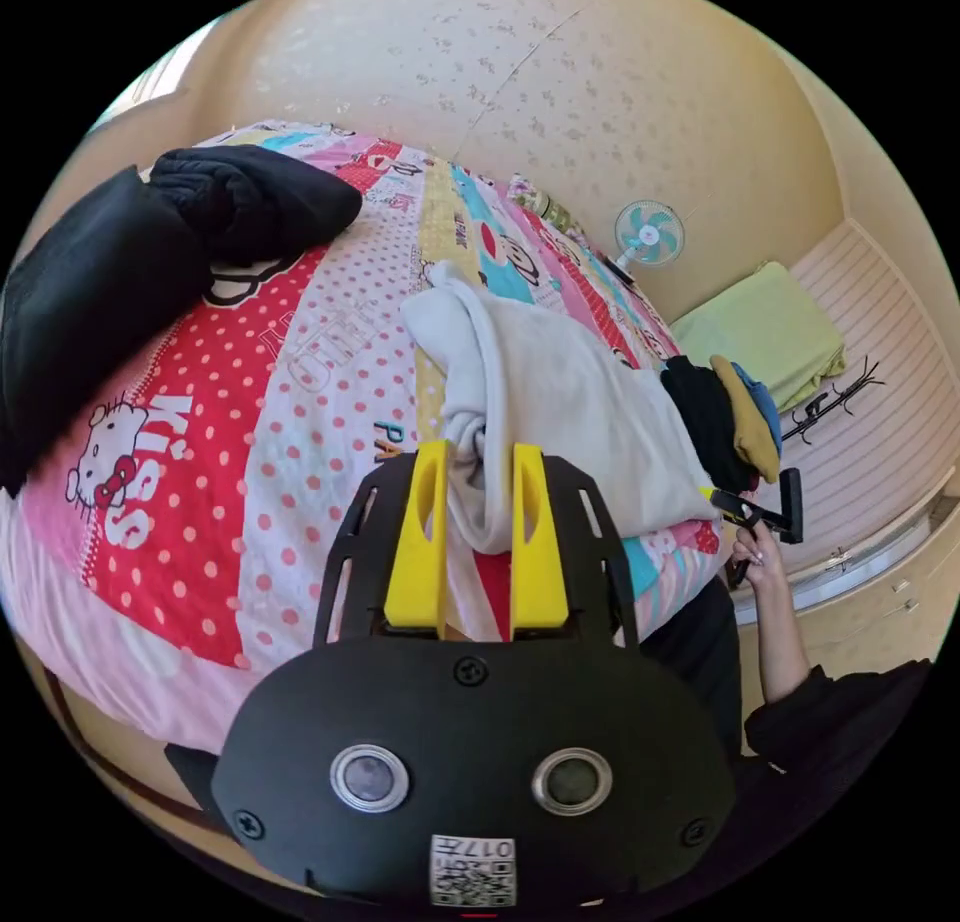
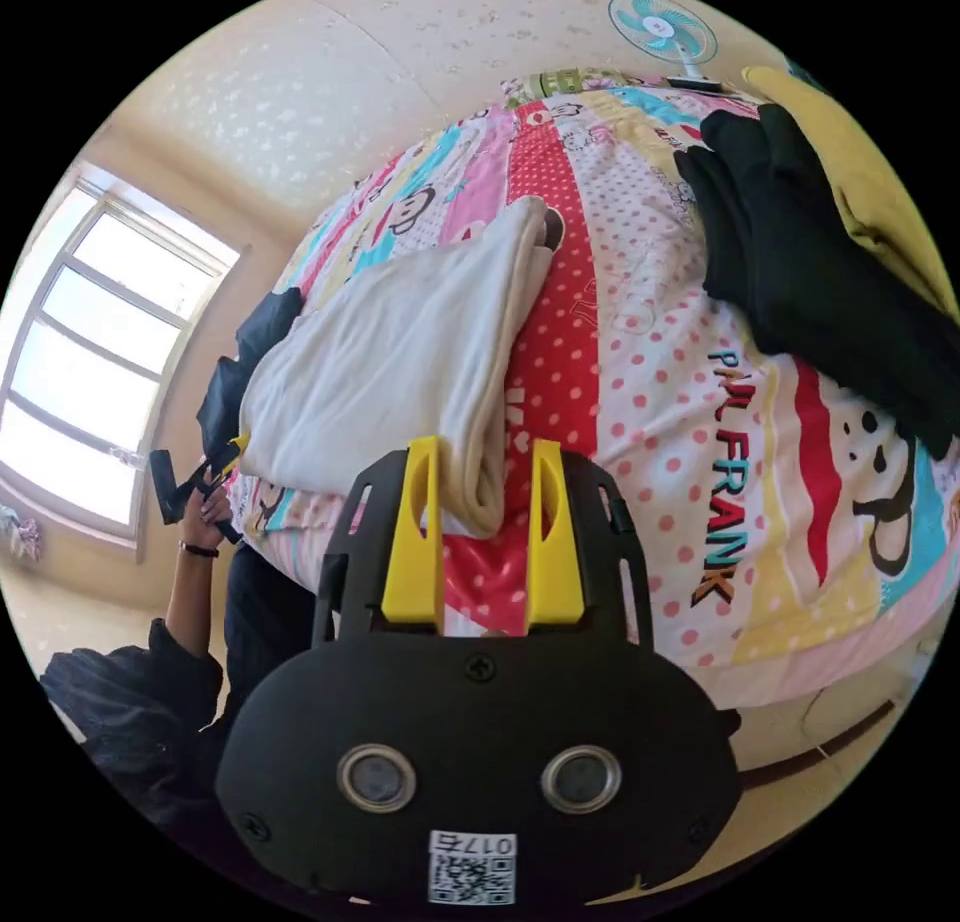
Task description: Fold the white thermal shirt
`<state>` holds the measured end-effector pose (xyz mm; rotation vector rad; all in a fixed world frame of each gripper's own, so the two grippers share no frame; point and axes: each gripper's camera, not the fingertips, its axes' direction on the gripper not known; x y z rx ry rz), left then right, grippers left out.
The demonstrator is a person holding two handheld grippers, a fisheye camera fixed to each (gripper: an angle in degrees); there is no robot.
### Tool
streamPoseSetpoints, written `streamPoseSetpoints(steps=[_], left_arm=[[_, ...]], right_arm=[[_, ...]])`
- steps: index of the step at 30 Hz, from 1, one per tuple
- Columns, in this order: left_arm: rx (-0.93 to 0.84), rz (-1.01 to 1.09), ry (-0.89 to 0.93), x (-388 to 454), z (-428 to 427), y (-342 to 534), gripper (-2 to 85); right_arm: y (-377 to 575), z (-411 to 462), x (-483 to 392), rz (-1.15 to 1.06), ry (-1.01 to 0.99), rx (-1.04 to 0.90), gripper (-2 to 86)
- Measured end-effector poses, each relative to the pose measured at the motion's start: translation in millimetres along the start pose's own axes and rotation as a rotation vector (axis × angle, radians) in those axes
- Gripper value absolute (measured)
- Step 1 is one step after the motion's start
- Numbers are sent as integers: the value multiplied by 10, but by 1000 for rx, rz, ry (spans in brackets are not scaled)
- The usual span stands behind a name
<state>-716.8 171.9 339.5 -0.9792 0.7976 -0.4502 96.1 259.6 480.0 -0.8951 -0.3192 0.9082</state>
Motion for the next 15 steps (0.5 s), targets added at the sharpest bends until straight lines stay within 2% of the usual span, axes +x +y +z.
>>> streamPoseSetpoints(steps=[2, 5, 8, 9, 11, 13, 15], left_arm=[[8, 18, 88, -40, -81, -2, 26], [-89, 50, 139, -143, -349, -167, 19], [-268, 45, 127, -301, -171, -7, 24], [-271, -8, 139, -423, -57, 136, 30], [-201, -105, 206, -623, -32, 325, 41], [-89, -212, 234, -790, -179, 504, 71], [104, -276, 180, -866, -399, 797, 112]], right_arm=[[55, -228, -35, 6, 5, 23, 56], [143, -667, -137, 20, -20, 73, 43], [280, -477, -36, 85, 123, -80, 49], [350, -350, 50, 140, 172, -129, 54], [461, -481, -26, 155, 137, -39, 70], [555, -815, -460, 107, 293, 125, 84], [572, -955, -864, 20, 341, 235, 95]])
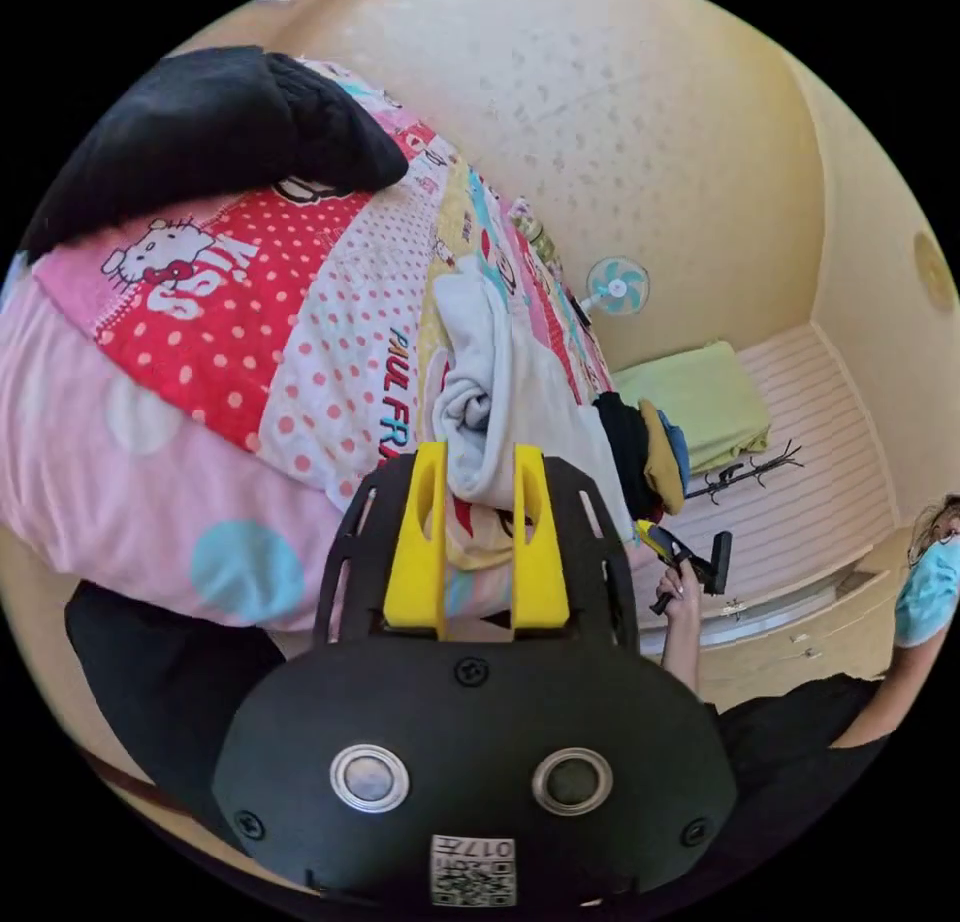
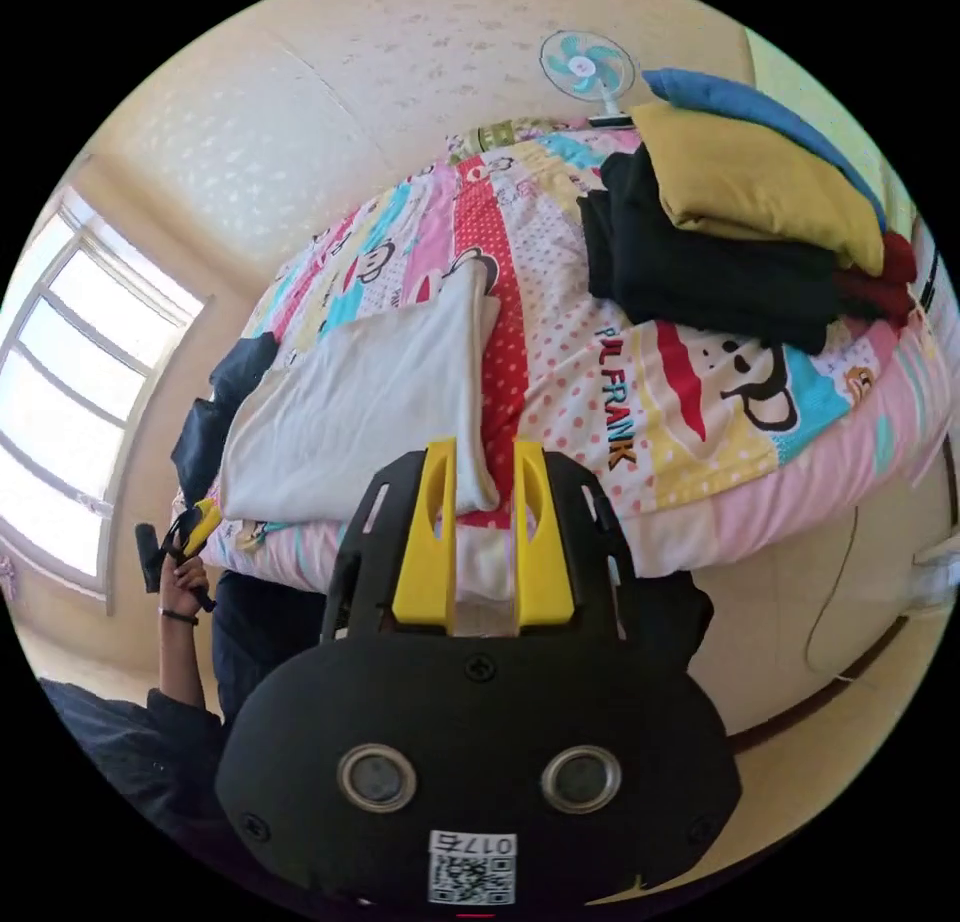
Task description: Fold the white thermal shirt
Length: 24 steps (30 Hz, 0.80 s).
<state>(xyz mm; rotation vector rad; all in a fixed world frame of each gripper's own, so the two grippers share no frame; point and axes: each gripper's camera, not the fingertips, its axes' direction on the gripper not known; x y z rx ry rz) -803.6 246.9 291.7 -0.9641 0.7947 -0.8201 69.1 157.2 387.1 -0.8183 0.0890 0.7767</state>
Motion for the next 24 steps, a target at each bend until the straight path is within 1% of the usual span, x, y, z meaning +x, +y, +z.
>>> streamPoseSetpoints(steps=[2, 4, 5, 6, 7, 8, 9, 10, 11, 13, 15, 16, 17, 18, 19, 20, 21, 22, 23, 24], left_arm=[[32, 14, -39, -56, 33, 124, 126], [-17, 2, -22, -174, 232, 190, 137], [-60, -29, 11, -274, 397, 230, 141], [-42, -39, 18, -338, 487, 293, 138], [-21, -45, 7, -362, 505, 328, 132], [13, -70, -17, -413, 543, 398, 120], [32, -109, -19, -470, 599, 464, 104], [39, -136, -14, -497, 626, 494, 96], [55, -206, -18, -536, 646, 550, 81], [70, -225, 70, -456, 667, 572, 53], [137, -75, 195, 33, 719, 515, 51], [146, -15, 200, 221, 758, 496, 51], [138, 119, 193, 637, 896, 471, 50], [107, 255, 194, 1064, 1116, 492, 50], [84, 321, 202, 1266, 1250, 525, 51], [30, 443, 223, 1628, 1550, 642, 51], [-38, 551, 243, 1932, 1894, 830, 52], [-77, 592, 247, 2054, 2072, 943, 52], [-160, 675, 249, 2250, 2415, 1210, 55], [-231, 742, 232, 2365, 2706, 1501, 58]], right_arm=[[-66, -36, -356, -123, -158, 17, 100], [-61, 198, -773, -252, -393, 30, 96], [-26, 307, -860, -270, -423, 37, 94], [93, 634, -994, -272, -456, 27, 87], [240, 1147, -1113, -301, -436, -121, 80], [333, 1442, -1150, -316, -381, -236, 76], [516, 1462, -1044, -319, -413, -124, 65], [559, 1335, -888, -258, -462, -81, 53], [553, 1309, -844, -242, -488, -93, 49], [508, 1186, -781, -250, -530, -123, 38], [468, 1042, -733, -270, -551, -133, 38], [438, 879, -628, -248, -580, -107, 43], [432, 771, -546, -227, -608, -64, 47], [437, 527, -319, -177, -720, 67, 54], [448, 314, -21, -127, -873, 208, 60], [451, 230, 141, -98, -946, 273, 59], [466, 85, 472, -37, -1050, 390, 58], [504, -47, 748, 21, -1058, 481, 56], [529, -116, 856, 41, -1032, 517, 55], [578, -248, 1016, 81, -951, 567, 56]])
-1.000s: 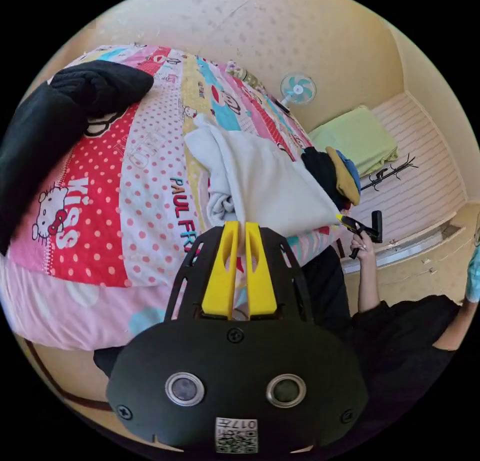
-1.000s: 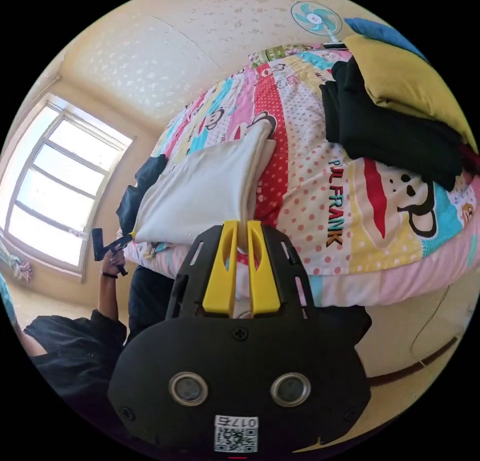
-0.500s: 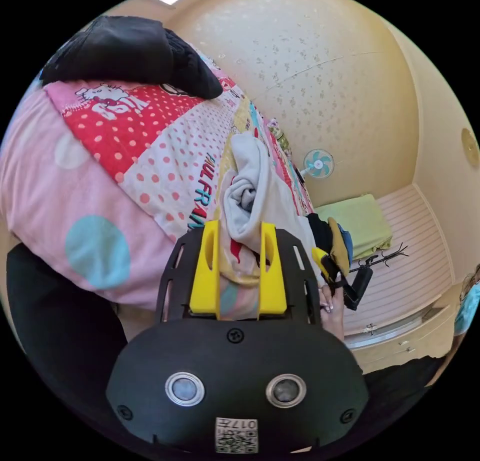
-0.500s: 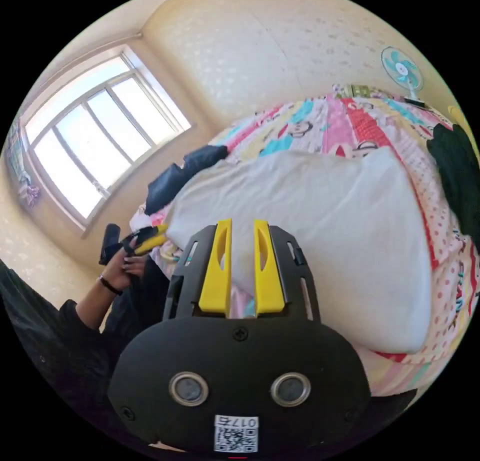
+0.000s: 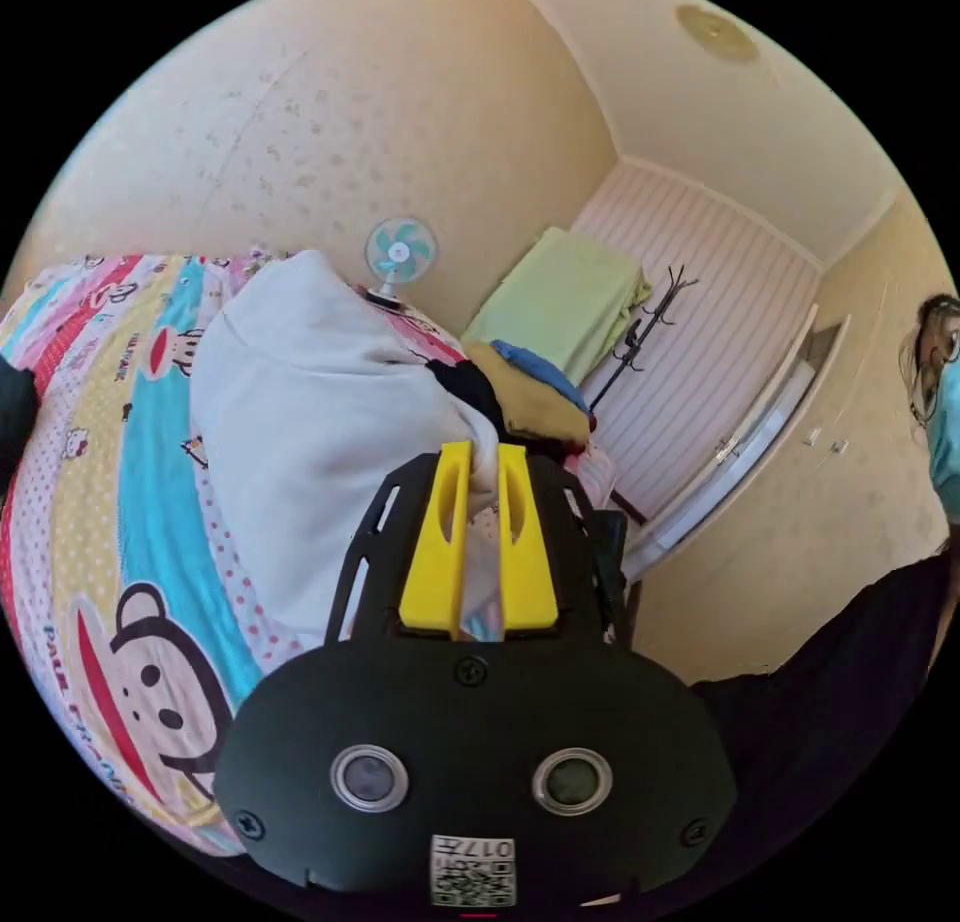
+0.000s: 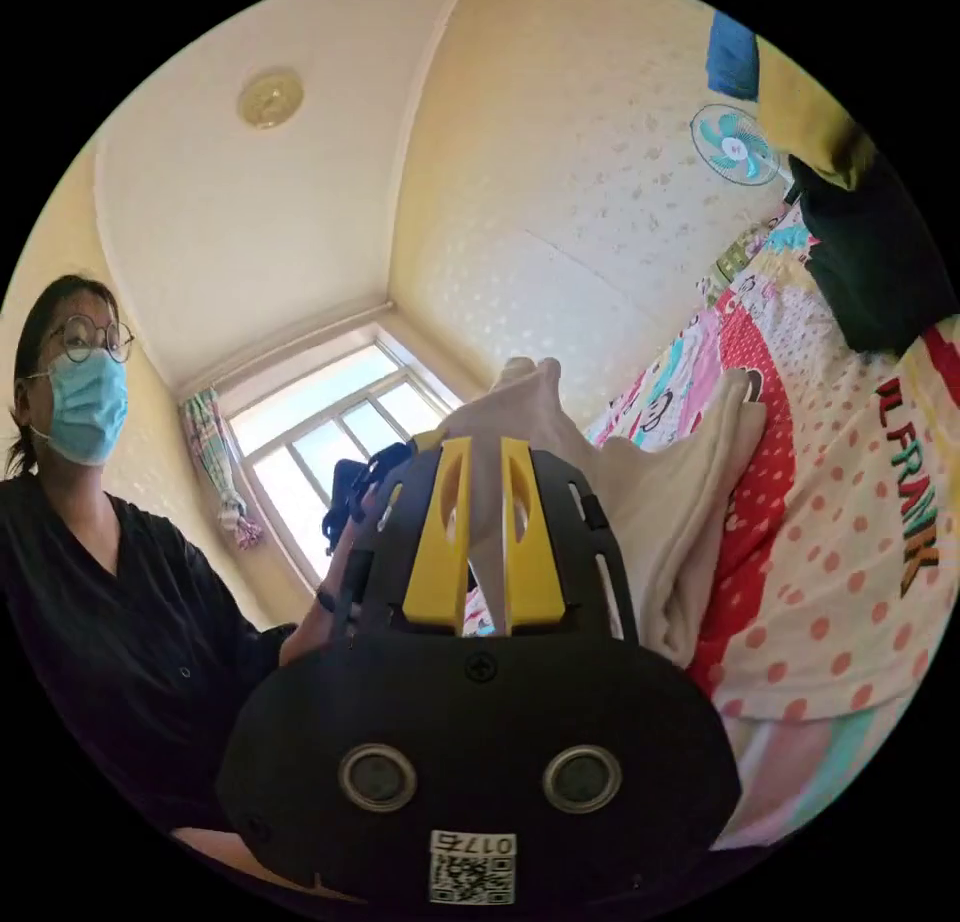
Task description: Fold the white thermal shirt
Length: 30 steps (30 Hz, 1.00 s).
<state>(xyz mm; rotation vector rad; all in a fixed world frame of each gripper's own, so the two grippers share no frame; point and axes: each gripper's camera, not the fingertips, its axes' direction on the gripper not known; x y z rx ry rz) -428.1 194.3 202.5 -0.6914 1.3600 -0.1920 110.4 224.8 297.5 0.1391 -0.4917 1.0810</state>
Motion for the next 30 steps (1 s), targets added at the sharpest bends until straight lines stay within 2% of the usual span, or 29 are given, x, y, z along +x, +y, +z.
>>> streamPoseSetpoints(steps=[3, 5, 7, 10, 11, 12, 13, 14, 15, 16, 17, 19, 21, 22, 23, 25, 26, 27, 28, 29, 30], left_arm=[[-149, 87, 16, 329, 703, 448, 71], [-170, 99, 38, 413, 858, 736, 78], [-124, 105, 37, 438, 800, 959, 79], [9, 90, -80, 294, 508, 1151, 79], [35, 37, -178, 143, 438, 1199, 79], [22, -49, -272, -60, 452, 1257, 79], [-9, -89, -297, -170, 509, 1293, 75], [-111, -122, -274, -361, 744, 1394, 68], [-214, -141, -221, -499, 1060, 1554, 76], [-263, -154, -204, -538, 1205, 1640, 79], [-231, -154, -226, -502, 1263, 1749, 80], [-257, -108, -258, -374, 1272, 1750, 79], [-346, -74, -151, -286, 1214, 1683, 60], [-345, -78, -114, -279, 1164, 1663, 59], [-290, -81, -86, -262, 990, 1633, 55], [-123, -30, -163, -207, 635, 1632, 53], [-44, -2, -274, -205, 491, 1680, 53], [-77, -18, -356, -298, 538, 1748, 53], [-156, -39, -367, -391, 654, 1792, 53], [-360, -128, -339, -632, 978, 1947, 53], [-295, -204, -314, -743, 936, 2100, 53]], right_arm=[[-61, -272, -182, -30, 147, 122, 63], [-27, -303, -353, -65, 258, 188, 63], [-25, -149, -482, -109, 318, 153, 60], [-28, 215, -584, -149, 313, 34, 59], [-6, 285, -616, -162, 325, 27, 60], [40, 421, -687, -188, 365, 25, 59], [75, 559, -764, -217, 403, 31, 58], [86, 639, -804, -239, 417, 25, 56], [94, 838, -863, -283, 444, -26, 51], [99, 1125, -866, -329, 482, -159, 40], [111, 1310, -830, -348, 521, -269, 34], [410, 2088, -318, -378, 900, -861, 17], [433, 1939, -276, -307, 872, -674, 11], [405, 1915, -237, -242, 839, -672, 8], [397, 1920, -233, -229, 825, -672, 8], [428, 1979, -271, -249, 783, -649, 5], [444, 1987, -299, -264, 776, -638, 5], [448, 1959, -405, -282, 769, -585, 5], [437, 1841, -617, -320, 769, -439, 5], [448, 1753, -756, -356, 755, -337, 5], [503, 1596, -1021, -461, 678, -165, 5]])
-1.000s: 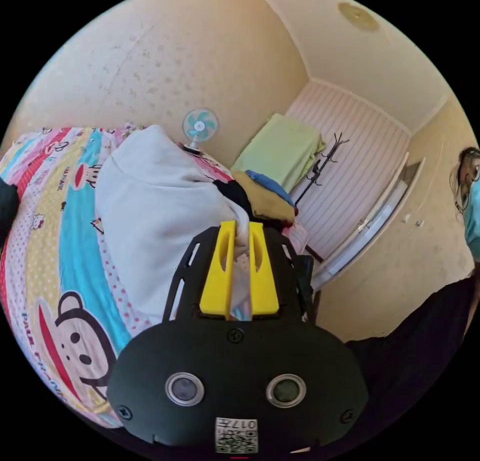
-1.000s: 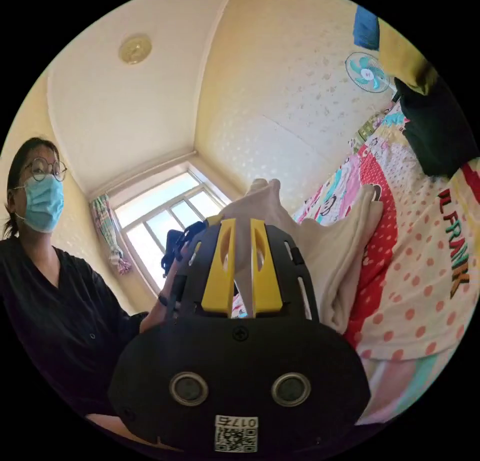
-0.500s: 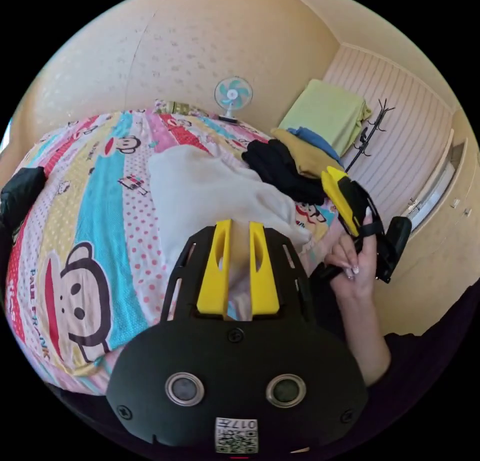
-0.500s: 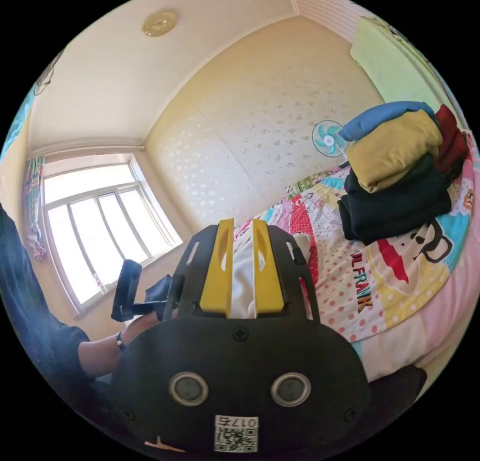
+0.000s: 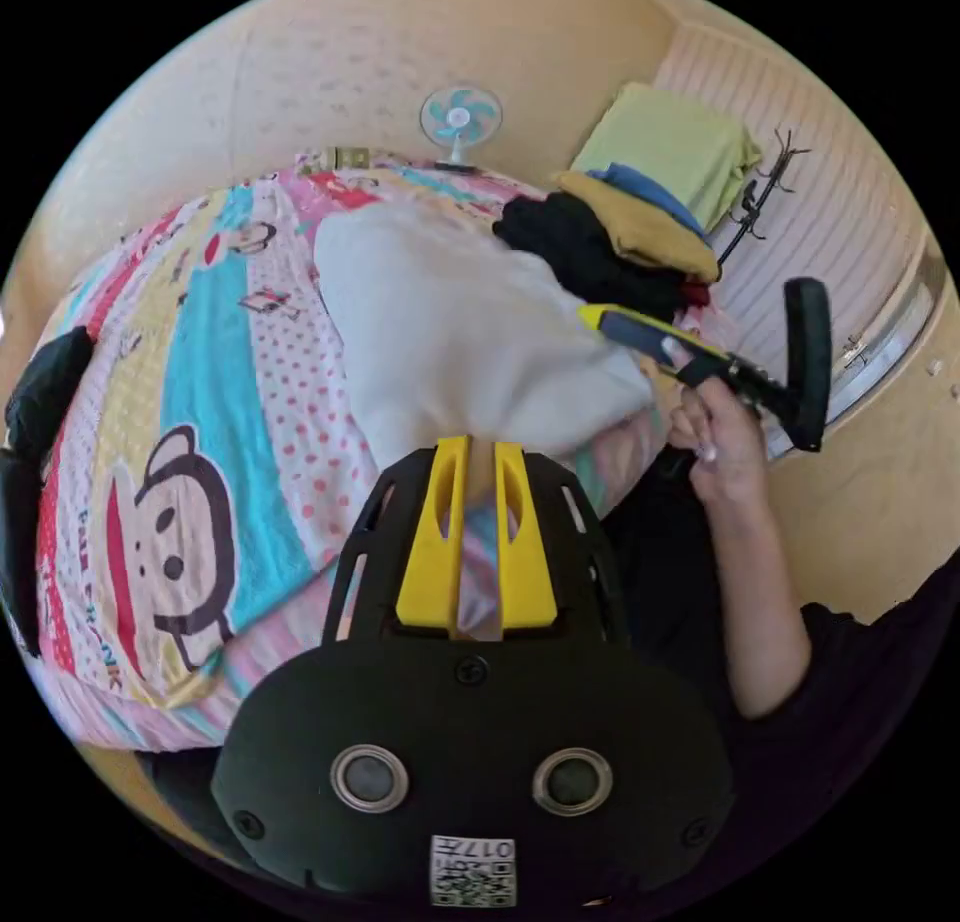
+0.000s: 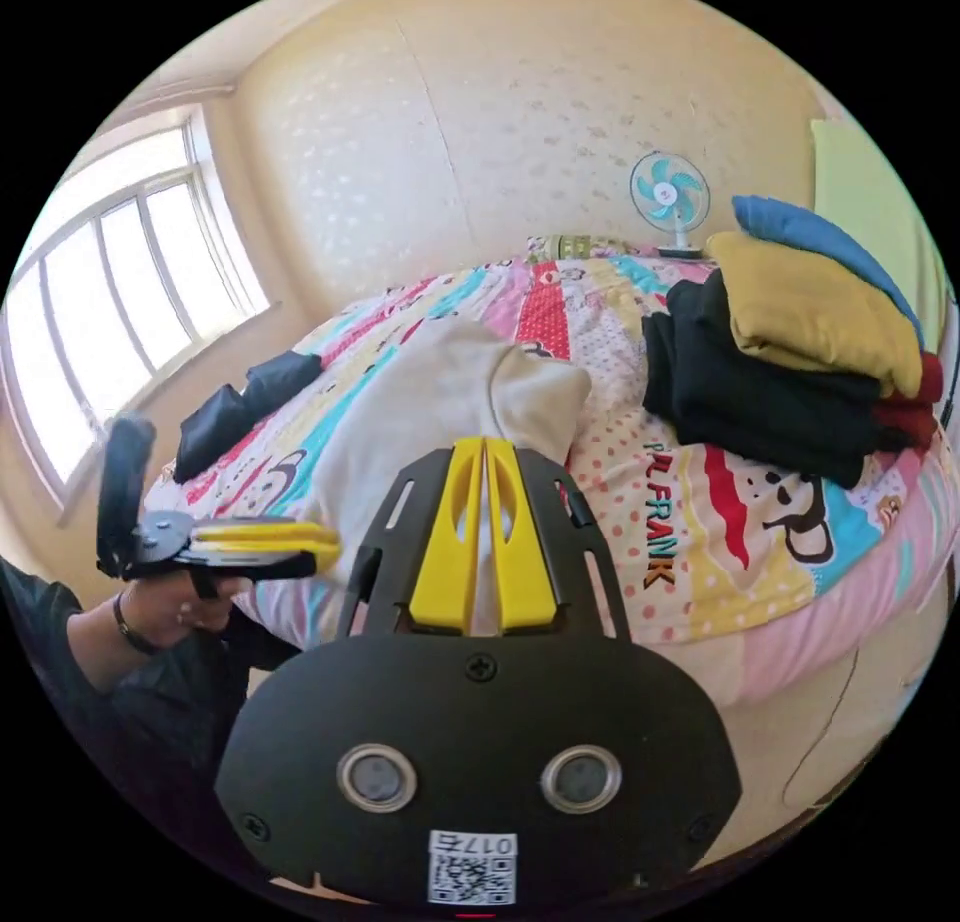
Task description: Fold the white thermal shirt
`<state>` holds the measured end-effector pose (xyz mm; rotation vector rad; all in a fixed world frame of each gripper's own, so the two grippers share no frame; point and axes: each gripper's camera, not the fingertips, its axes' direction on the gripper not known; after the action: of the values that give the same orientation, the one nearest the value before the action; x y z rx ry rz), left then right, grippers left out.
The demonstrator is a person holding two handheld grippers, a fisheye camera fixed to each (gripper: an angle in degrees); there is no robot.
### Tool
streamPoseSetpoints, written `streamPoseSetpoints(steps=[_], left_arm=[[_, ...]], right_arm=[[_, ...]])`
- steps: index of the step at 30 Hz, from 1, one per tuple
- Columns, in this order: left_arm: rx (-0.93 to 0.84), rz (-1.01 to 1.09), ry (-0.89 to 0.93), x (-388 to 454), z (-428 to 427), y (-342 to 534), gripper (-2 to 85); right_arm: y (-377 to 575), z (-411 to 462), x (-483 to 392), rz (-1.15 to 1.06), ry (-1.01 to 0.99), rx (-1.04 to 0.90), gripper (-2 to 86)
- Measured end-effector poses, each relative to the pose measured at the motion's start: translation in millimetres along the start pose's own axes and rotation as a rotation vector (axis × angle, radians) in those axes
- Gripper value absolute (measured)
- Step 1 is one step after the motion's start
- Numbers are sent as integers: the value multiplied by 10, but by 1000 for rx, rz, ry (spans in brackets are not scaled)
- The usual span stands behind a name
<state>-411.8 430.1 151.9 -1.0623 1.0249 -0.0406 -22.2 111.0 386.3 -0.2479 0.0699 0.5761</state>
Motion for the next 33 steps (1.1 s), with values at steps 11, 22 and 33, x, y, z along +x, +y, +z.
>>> streamPoseSetpoints(steps=[11, 22, 33], left_arm=[[353, 49, 174, -265, -1086, 12, 44], [88, 146, 4, -669, -498, -1531, 82], [205, -415, 469, -1714, -1218, -468, 130]], right_arm=[[171, 1064, -57, -48, 89, -568, 4], [134, 1018, 335, -30, 47, -492, 4], [-342, 746, 1240, 93, -71, -497, 10]])
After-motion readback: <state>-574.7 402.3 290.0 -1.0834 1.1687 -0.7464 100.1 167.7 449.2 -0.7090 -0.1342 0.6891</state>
